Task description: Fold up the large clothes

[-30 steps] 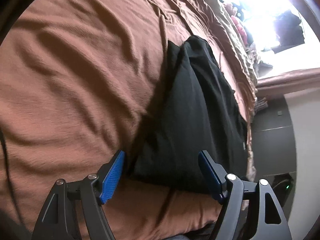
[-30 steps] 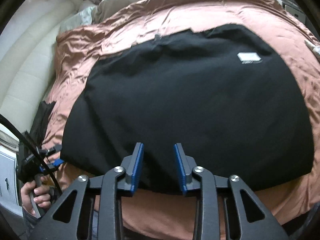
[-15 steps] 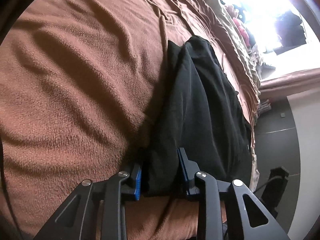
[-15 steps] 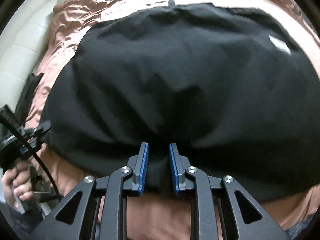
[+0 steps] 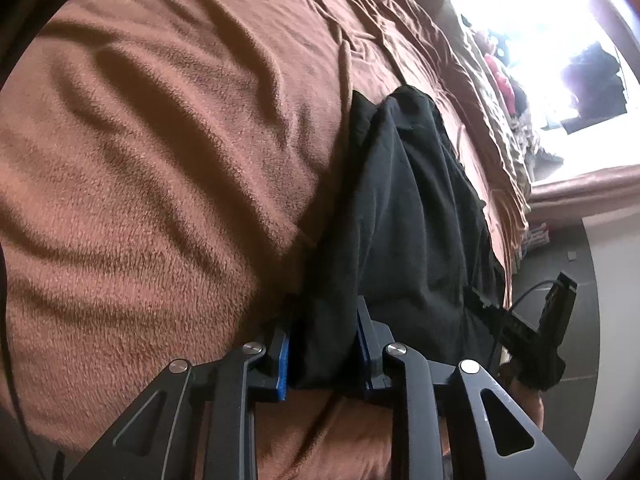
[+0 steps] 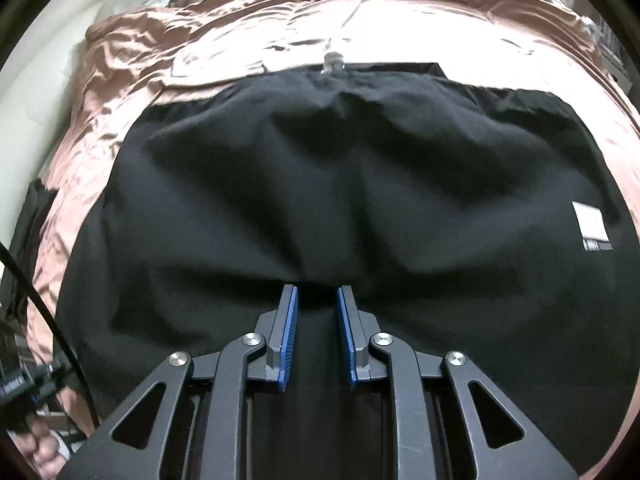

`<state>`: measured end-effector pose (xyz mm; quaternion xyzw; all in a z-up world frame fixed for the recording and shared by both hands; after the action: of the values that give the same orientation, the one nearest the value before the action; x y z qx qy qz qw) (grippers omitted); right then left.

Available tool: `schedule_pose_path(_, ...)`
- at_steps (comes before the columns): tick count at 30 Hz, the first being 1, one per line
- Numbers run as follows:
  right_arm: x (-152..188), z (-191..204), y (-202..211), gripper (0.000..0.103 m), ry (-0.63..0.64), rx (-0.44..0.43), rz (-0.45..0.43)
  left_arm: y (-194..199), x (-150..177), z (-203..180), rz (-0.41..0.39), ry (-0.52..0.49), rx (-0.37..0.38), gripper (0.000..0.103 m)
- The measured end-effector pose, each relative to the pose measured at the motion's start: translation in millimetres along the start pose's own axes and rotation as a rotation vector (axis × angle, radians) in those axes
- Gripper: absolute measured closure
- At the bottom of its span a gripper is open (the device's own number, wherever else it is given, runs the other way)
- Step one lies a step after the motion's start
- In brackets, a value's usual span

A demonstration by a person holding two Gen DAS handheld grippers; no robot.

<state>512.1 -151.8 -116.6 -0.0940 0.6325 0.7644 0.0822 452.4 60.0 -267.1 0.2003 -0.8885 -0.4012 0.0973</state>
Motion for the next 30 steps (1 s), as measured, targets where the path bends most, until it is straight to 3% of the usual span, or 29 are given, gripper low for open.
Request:
schedule_pose_path(12, -72, -2, -19, 0.088, -0.056, 0.037, -0.042, -5, 1, 5, -0.011, 0.05, -0.006, 0.077)
schedule_pose_path(17, -90, -12, -27, 0.088, -0.086, 0.0, -0.049, -9, 1, 5, -0.017, 0.06, -0.015, 0.078)
schedule_pose_path(21, -76, -12, -10, 0.088, -0.076, -0.034, -0.061, -3, 3, 0, -0.025, 0.057, 0.008, 0.084)
schedule_pose_path(30, 15, -22, 45, 0.088, -0.051, -0.137, -0.106, 30, 14, -45, -0.095, -0.051, 0.066, 0.09)
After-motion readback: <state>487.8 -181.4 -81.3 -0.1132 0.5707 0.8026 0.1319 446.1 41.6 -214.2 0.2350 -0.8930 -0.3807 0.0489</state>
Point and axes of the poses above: each gripper's, at about its wrist camera, not at the fingertips, and y roughly against the way its jaws point, z to its left, x to its underside, the point moved 4 cm from there along -y, roughly the way its jaws point, and after that the axes turned 12 degrees about z, right-handed, at the moved point
